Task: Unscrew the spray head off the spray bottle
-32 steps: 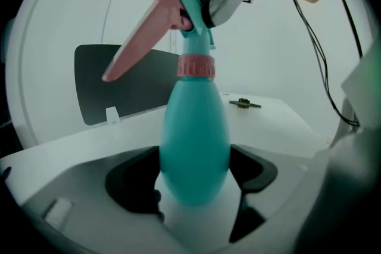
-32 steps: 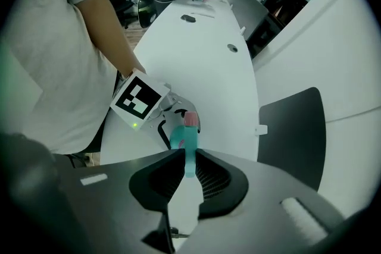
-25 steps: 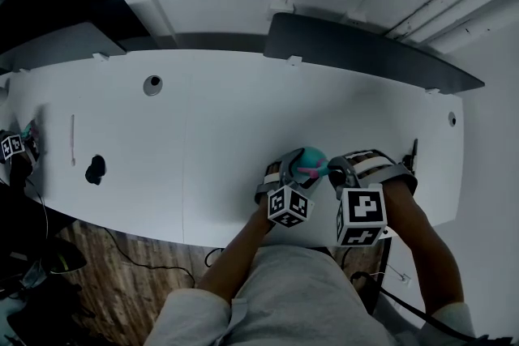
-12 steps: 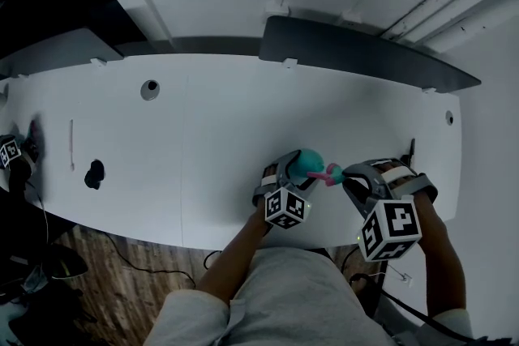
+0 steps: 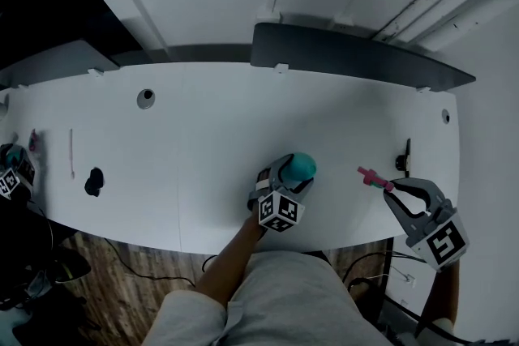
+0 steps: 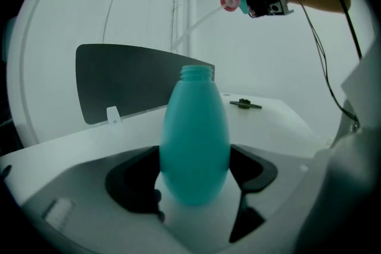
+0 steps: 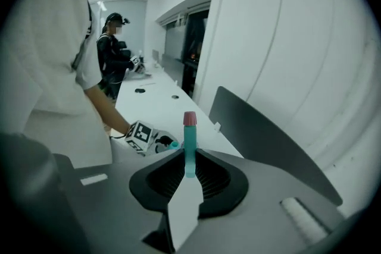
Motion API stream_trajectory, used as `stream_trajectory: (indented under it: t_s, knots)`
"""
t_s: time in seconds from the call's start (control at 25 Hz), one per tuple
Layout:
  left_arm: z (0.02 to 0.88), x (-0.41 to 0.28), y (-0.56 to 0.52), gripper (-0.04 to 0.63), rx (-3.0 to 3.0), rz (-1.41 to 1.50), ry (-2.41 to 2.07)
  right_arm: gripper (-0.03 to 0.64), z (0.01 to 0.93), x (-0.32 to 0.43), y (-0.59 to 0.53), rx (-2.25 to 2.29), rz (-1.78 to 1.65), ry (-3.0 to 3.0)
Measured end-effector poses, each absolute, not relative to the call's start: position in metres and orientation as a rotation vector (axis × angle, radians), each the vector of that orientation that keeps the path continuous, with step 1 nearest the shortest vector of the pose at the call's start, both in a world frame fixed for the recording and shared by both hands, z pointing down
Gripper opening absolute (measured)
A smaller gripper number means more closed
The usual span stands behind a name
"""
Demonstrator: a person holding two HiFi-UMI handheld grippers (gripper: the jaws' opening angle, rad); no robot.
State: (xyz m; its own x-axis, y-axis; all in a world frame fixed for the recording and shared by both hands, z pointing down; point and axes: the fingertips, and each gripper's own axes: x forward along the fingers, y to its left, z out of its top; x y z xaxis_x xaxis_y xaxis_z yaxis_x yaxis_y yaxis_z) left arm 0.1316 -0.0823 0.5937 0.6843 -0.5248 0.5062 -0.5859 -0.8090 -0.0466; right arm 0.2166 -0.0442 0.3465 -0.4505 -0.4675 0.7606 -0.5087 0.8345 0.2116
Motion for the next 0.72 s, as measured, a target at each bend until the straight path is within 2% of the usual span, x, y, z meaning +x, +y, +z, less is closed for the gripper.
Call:
stream_trajectory:
  t_s: [0.52,0.72]
  knots:
    - [0.513,0.091,-0.079,0.359,2.633,0.578,-1.308,0.058,0.427,0.194,-0.071,1.571,0.003,-2.284]
    - [0.488,0.085,-0.064,0.359,2.568,0.553,-1.428,0.058,0.437,0.185,-0.063,1.658,0.045,-2.356]
